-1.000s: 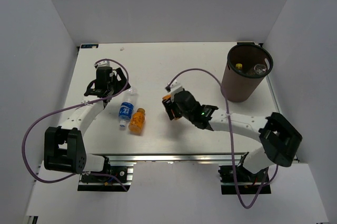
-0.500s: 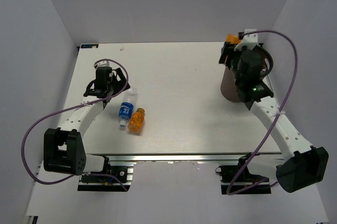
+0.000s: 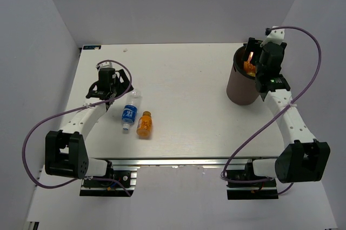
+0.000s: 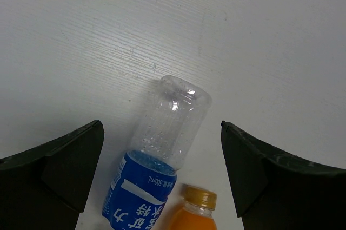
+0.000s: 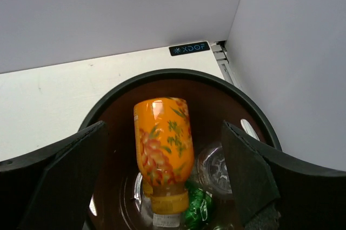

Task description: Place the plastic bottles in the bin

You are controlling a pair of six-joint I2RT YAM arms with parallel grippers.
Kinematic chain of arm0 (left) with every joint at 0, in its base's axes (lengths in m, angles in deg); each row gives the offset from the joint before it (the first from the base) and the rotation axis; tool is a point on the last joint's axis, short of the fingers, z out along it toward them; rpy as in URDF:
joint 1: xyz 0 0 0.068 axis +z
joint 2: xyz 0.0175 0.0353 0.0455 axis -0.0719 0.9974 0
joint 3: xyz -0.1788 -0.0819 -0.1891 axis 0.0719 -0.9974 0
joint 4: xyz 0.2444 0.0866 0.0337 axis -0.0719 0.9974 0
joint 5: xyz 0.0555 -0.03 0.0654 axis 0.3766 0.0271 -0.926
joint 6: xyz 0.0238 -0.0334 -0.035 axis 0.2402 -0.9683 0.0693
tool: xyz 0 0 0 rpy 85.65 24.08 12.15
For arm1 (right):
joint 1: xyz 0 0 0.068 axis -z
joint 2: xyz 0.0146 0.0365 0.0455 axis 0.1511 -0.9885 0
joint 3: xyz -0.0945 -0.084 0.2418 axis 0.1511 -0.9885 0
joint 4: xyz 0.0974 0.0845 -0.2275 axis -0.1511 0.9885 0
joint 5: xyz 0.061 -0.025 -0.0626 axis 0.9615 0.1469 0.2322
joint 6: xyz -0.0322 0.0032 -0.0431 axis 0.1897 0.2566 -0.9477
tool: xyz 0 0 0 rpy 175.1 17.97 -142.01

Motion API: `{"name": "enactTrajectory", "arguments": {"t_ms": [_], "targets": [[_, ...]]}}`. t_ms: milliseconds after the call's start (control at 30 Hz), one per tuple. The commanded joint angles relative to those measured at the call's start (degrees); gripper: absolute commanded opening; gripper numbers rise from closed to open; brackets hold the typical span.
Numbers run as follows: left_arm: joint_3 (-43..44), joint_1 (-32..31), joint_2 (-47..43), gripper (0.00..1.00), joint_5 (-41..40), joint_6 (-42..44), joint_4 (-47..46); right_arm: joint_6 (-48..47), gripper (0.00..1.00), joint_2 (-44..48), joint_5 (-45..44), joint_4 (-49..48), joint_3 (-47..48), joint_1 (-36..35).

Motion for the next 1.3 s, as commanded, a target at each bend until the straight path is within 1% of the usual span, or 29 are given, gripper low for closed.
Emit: {"name": "enactTrajectory", "arguments": {"t_ms": [0, 233, 433, 533, 567, 633, 667, 733, 800, 833, 1000, 1100, 1200, 1233, 1267], "targets": [[2.2, -0.2, 0.2, 0.98, -1.0, 0.5, 0.6, 0.8, 0.89, 2.6, 1.6, -2.6, -0.3, -0.1], [2.6, -0.2, 2.5, 0.98, -0.1, -0.1, 1.4, 0.6, 0.89, 4.8, 5.6, -1.6, -1.5, -0.1], [-1.4, -0.3, 1.3, 0.98, 1.9, -2.3, 0.1, 2.3, 0.89, 5.1, 17.7, 1.6, -0.4, -0.5], [-4.2, -1.8, 0.6, 0.98, 1.8, -2.0, -0.9, 1.6, 0.89, 5.4, 20.6, 1.6, -0.8, -2.6], [-5.4, -2.4, 0.3, 0.98, 1.5, -1.4, -1.4, 0.4, 0.89, 5.1, 23.1, 1.8, -0.7, -4.2], [-6.4, -4.7, 0.1, 0.98, 1.1, -0.7, -1.7, -0.4, 0.89, 4.5, 23.2, 3.0, 0.0, -5.8], [-6.8, -5.3, 0.1, 0.98, 0.7, -0.6, -1.4, -0.8, 0.89, 4.5, 23.2, 3.4, 0.1, -7.4], [-7.5, -6.2, 0.4, 0.98, 0.7, -0.6, -1.4, -1.3, 0.89, 4.5, 24.6, 3.1, -0.3, -8.4], [-8.3, -6.3, 0.7, 0.98, -0.6, -1.2, -1.2, -0.8, 0.89, 5.0, 27.0, 2.3, -1.1, -8.9], [-8.5, -6.6, 1.0, 0.98, -1.4, -1.3, -1.0, -0.6, 0.89, 5.0, 27.3, 0.8, -1.8, -9.4], [-8.5, -7.2, 3.3, 0.98, -2.8, -0.7, -0.4, 0.5, 0.89, 5.3, 29.0, 0.2, -3.5, -10.7], [-7.8, -7.3, 4.8, 0.96, -3.9, -0.2, 0.5, 1.0, 0.89, 5.0, 29.8, 0.2, -3.5, -10.7], [-7.6, -7.3, 5.2, 0.91, -2.5, 0.2, 0.0, 2.3, 0.89, 5.0, 31.3, -1.0, -4.1, -10.7], [-7.7, -7.4, 5.1, 0.87, -1.2, 0.4, -0.2, 2.3, 0.89, 5.0, 31.8, -1.1, -4.1, -10.7], [-8.0, -7.4, 4.9, 0.85, -0.7, 0.7, -0.9, 2.1, 0.89, 4.9, 32.1, -0.9, -4.0, -10.7]]}}
